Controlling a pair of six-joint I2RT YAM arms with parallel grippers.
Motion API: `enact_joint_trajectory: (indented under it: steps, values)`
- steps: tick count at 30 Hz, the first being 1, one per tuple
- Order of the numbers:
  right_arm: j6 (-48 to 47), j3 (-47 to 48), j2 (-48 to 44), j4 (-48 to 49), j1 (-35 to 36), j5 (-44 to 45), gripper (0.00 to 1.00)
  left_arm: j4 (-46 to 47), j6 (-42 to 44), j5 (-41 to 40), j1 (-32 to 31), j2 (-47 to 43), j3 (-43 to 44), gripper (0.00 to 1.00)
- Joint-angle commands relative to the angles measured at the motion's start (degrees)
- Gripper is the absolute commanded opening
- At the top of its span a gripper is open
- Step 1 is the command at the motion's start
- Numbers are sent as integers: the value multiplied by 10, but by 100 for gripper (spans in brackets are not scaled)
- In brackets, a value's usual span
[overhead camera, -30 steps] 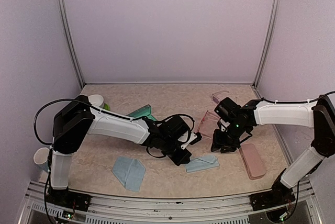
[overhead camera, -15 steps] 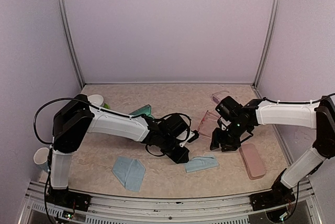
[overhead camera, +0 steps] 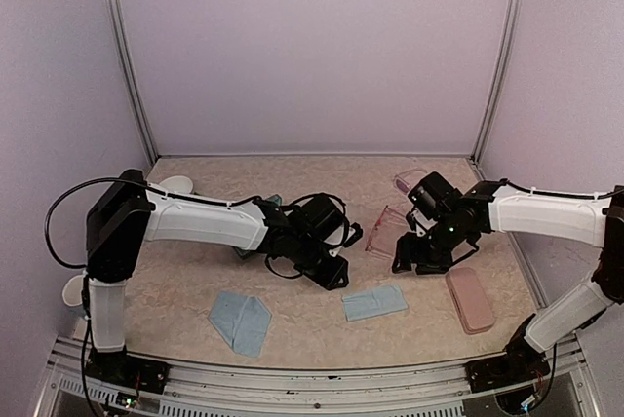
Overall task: Organize the sunglasses
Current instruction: Fold the glasses cleaning cloth at the center of the board, then pick up the folded cleaning cloth from the sunglasses case.
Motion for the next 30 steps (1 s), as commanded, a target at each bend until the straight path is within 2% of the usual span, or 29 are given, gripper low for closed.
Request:
enact_joint_trajectory:
  steps: [1,5,7,8,10,13,14,15,16,18,22,26,30]
  values:
    - [-35,20,-24,-24,-8,26,62,-37,8,-69,-16,-54,31,25]
    - [-52,31,-36,-39,-10,47,64,-49,76,-157,-59,-108,53,26]
    - [-58,34,-41,-43,-11,53,64,-37,122,-214,-86,-133,54,29]
    - [-61,36,-43,-43,-12,55,64,-31,136,-229,-94,-144,57,33]
    - [-64,37,-46,-44,-13,54,64,-24,147,-237,-100,-163,64,58]
    - [-67,39,-51,-47,-14,55,65,-24,136,-247,-98,-182,80,69]
    - [-68,38,-53,-47,-14,54,65,-28,125,-261,-97,-184,87,78]
    - [-68,37,-55,-48,-14,55,65,-29,113,-275,-95,-187,90,93]
    - [-67,34,-58,-48,-15,55,65,-24,100,-296,-93,-193,88,98]
    - [-65,29,-63,-47,-15,53,65,-2,74,-336,-90,-214,66,99]
    - [-52,19,-77,-51,-15,45,65,76,139,-275,-88,-257,-23,99]
    - [-34,2,-97,-50,-15,42,65,95,191,-233,-101,-265,-64,98]
    - [-10,-31,-125,-42,-15,35,66,138,289,-168,-128,-281,-124,98]
